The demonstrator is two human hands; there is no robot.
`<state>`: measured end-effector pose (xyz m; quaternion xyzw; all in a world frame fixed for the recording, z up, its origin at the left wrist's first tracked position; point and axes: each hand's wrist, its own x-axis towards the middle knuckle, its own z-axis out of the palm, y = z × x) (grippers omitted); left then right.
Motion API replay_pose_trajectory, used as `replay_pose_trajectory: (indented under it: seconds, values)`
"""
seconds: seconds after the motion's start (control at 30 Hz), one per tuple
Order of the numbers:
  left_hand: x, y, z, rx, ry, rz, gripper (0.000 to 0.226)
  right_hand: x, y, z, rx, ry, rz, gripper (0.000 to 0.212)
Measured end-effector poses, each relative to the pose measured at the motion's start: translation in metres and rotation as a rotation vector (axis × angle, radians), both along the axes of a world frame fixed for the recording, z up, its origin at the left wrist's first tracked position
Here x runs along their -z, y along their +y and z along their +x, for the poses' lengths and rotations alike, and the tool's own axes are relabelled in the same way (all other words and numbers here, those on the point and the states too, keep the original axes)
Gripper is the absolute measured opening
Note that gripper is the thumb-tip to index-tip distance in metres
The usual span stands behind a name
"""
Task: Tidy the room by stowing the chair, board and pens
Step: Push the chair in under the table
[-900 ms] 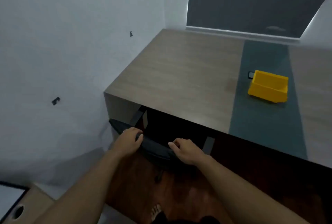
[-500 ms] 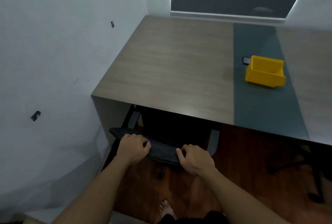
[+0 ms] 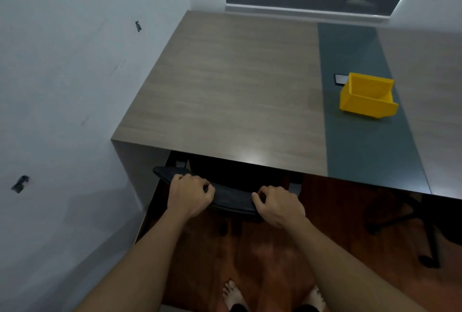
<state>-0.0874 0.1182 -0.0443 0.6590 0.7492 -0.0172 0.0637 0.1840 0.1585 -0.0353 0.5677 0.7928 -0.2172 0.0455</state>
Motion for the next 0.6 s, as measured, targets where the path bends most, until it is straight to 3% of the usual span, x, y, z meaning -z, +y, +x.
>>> replay_pose_trajectory:
  seconds: [0.6]
  values:
    - [0.006, 0.073, -0.043, -0.081, 0.023, 0.028, 0.049, 0.002, 0.089, -0.047, -0.003, -0.014, 0.047, 0.058]
